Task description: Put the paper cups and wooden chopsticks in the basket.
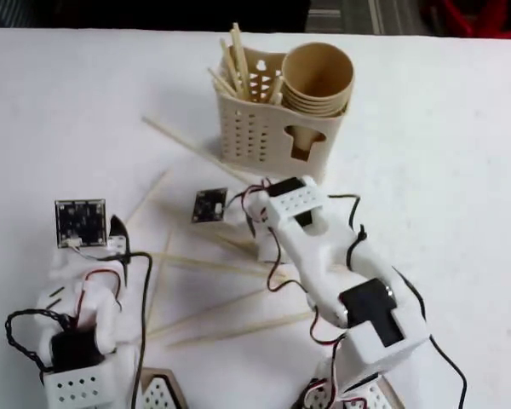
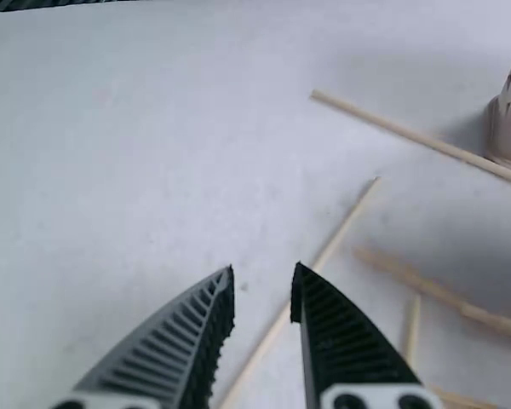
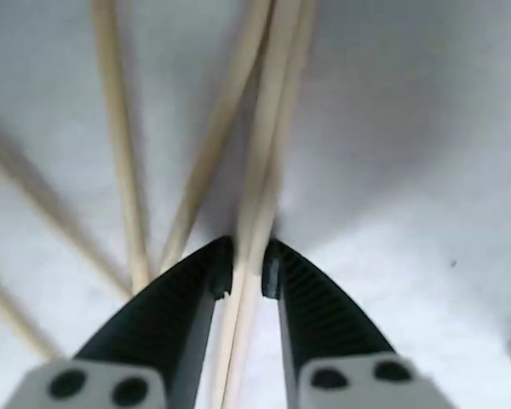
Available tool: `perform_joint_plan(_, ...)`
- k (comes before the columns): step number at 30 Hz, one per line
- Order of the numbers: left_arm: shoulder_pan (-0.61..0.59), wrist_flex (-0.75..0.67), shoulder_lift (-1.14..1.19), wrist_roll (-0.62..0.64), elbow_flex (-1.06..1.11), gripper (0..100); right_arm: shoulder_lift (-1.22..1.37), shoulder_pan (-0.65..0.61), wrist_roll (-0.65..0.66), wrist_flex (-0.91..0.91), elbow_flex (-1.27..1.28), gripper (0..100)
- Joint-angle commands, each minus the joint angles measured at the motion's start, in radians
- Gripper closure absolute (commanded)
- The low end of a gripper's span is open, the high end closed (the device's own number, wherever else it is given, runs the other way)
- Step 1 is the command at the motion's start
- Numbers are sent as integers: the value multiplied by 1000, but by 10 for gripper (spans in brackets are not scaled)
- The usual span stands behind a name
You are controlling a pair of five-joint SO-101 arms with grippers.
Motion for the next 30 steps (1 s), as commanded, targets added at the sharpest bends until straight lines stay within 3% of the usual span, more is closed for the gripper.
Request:
perform_joint_plan(1, -7, -29, -13, -12, -8, 875, -58, 15, 2, 62, -12, 980)
perform_joint_plan(16, -7, -29, -13, -12, -8, 875, -489, 25, -12, 229, -14, 980)
perform_joint_plan(25, -7, -29, -13, -12, -8, 875, -588, -2, -133, 229, 14, 967)
perform_joint_plan(30, -7, -29, -13, -12, -8, 875, -476, -84, -181, 211, 87, 783)
